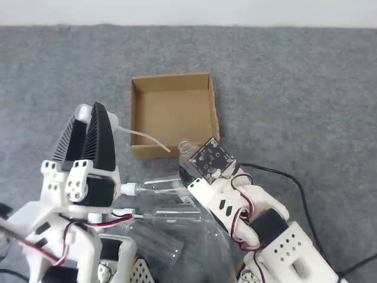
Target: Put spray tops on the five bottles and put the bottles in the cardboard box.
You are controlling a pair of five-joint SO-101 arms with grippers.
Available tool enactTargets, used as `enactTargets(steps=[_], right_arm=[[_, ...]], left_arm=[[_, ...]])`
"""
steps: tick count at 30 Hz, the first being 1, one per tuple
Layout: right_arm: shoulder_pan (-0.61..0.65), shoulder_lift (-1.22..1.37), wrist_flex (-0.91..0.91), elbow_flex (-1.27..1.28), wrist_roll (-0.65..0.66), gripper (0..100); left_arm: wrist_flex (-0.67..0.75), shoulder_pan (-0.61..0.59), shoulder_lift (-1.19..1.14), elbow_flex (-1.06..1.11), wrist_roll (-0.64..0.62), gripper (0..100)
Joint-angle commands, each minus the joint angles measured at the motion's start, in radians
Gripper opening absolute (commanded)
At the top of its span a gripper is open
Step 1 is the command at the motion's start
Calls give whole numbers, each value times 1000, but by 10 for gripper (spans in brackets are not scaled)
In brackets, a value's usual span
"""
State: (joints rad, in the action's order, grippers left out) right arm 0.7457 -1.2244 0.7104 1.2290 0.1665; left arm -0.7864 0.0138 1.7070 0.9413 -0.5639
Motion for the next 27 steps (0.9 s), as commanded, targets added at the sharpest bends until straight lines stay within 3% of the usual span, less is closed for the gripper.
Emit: enactTargets(steps=[1,10,16,27], right_arm=[[31,-30,-51,-18,55,83],[39,-21,-159,-11,61,83],[39,-19,-374,81,130,83],[38,-22,-460,169,123,83]], left_arm=[[32,2,5,-15,11,10],[44,2,5,-21,11,10],[44,-58,5,-35,8,10],[41,-83,5,-33,6,10]])
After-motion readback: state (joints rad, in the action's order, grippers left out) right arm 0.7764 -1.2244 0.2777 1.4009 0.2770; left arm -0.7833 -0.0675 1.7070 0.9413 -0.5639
